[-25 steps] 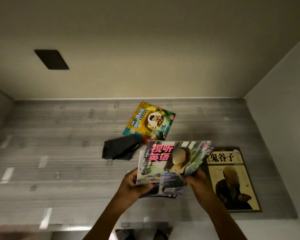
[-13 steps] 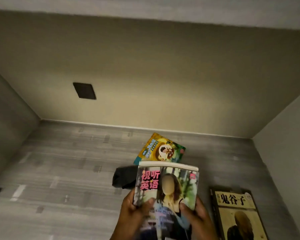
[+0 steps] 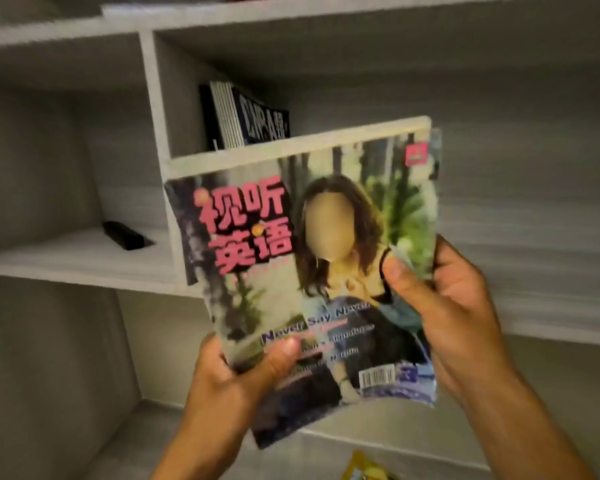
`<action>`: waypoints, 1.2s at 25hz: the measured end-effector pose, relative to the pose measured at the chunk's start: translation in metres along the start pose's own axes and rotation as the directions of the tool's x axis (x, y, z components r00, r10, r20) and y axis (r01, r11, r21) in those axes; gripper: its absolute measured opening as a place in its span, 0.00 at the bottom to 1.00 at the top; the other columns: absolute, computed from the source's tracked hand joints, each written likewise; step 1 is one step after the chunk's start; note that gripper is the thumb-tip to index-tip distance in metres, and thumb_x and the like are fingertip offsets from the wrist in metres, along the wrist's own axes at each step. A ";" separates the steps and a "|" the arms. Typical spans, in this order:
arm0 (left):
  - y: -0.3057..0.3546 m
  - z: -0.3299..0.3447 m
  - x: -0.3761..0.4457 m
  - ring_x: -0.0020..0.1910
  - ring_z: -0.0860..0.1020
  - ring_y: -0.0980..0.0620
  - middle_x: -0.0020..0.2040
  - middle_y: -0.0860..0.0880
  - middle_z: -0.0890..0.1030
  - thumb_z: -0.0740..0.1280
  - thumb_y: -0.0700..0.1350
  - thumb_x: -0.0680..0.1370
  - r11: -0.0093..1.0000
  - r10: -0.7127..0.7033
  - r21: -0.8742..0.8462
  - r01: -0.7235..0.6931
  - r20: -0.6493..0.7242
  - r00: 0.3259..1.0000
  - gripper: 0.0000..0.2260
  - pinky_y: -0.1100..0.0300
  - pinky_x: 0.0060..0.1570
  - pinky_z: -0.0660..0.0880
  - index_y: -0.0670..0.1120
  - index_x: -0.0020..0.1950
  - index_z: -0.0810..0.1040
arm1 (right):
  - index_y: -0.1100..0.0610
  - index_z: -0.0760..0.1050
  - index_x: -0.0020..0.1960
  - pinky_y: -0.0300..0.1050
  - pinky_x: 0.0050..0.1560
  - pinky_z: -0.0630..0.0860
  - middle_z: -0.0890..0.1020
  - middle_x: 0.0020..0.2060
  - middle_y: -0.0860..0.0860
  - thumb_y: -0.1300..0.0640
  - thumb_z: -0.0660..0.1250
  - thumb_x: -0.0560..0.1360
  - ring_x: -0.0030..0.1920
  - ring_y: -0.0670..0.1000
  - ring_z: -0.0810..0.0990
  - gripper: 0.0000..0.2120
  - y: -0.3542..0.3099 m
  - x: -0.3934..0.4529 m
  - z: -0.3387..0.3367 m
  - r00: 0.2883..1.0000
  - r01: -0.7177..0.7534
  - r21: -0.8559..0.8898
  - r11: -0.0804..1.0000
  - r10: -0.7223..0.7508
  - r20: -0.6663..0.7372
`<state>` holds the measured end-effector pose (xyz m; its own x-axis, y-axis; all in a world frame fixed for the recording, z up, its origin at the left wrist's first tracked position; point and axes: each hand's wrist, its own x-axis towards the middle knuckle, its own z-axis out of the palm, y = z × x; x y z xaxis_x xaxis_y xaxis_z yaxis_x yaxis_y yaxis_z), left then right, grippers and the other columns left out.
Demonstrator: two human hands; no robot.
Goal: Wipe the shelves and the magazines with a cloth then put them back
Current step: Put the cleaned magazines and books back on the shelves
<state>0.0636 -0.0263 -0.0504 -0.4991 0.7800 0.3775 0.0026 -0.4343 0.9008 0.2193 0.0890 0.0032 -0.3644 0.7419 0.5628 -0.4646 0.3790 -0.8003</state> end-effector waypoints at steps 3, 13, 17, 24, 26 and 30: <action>0.049 0.017 0.037 0.42 0.85 0.47 0.41 0.46 0.86 0.72 0.37 0.72 0.992 0.126 0.001 -0.127 -0.148 0.981 0.03 0.54 0.38 0.81 0.44 0.44 0.84 | 0.53 0.75 0.54 0.52 0.48 0.81 0.84 0.48 0.50 0.57 0.74 0.71 0.48 0.51 0.83 0.13 -0.013 0.068 0.023 0.984 0.154 -0.213 0.965 -0.170 -0.059; 0.030 0.050 0.170 0.46 0.80 0.48 0.42 0.52 0.81 0.69 0.42 0.75 0.946 0.241 0.313 -0.082 -0.514 0.823 0.04 0.56 0.43 0.79 0.51 0.47 0.77 | 0.38 0.67 0.62 0.50 0.55 0.76 0.79 0.59 0.46 0.39 0.62 0.71 0.56 0.54 0.78 0.20 0.088 0.090 0.015 0.937 0.027 -0.950 0.310 0.324 0.132; 0.018 0.054 0.195 0.49 0.80 0.45 0.44 0.49 0.82 0.69 0.45 0.75 0.908 0.293 0.417 -0.039 -0.567 0.770 0.03 0.48 0.53 0.78 0.52 0.47 0.76 | 0.35 0.65 0.66 0.49 0.63 0.70 0.75 0.66 0.44 0.32 0.59 0.72 0.64 0.52 0.73 0.24 0.080 0.092 0.021 0.879 0.099 -0.956 0.275 0.427 0.214; -0.009 0.033 0.189 0.60 0.71 0.48 0.63 0.47 0.70 0.68 0.50 0.75 0.696 0.531 0.705 -0.137 -0.377 0.759 0.27 0.52 0.56 0.72 0.49 0.71 0.61 | 0.40 0.61 0.73 0.53 0.69 0.60 0.67 0.72 0.47 0.30 0.52 0.74 0.71 0.52 0.65 0.30 0.082 0.096 0.028 0.850 0.111 -0.977 0.184 0.492 0.189; -0.009 0.024 0.181 0.54 0.75 0.48 0.61 0.48 0.74 0.63 0.50 0.77 0.684 0.523 0.710 -0.169 -0.316 0.792 0.21 0.50 0.51 0.76 0.50 0.68 0.62 | 0.41 0.58 0.73 0.57 0.70 0.58 0.68 0.72 0.49 0.26 0.54 0.69 0.71 0.53 0.65 0.36 0.084 0.099 0.035 0.847 0.082 -0.980 0.183 0.505 0.165; -0.010 0.006 0.170 0.50 0.80 0.48 0.56 0.50 0.79 0.63 0.52 0.78 0.637 0.509 0.731 -0.246 -0.159 0.846 0.12 0.49 0.48 0.79 0.53 0.59 0.65 | 0.38 0.47 0.74 0.65 0.67 0.58 0.72 0.68 0.50 0.27 0.55 0.69 0.67 0.59 0.68 0.39 0.099 0.109 0.063 0.871 0.063 -0.983 0.172 0.471 0.138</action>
<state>-0.0166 0.1132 0.0065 -0.5585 0.3678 0.7435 0.7575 -0.1391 0.6378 0.0825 0.1725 -0.0011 -0.6481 0.7483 0.1415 0.6907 0.6558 -0.3048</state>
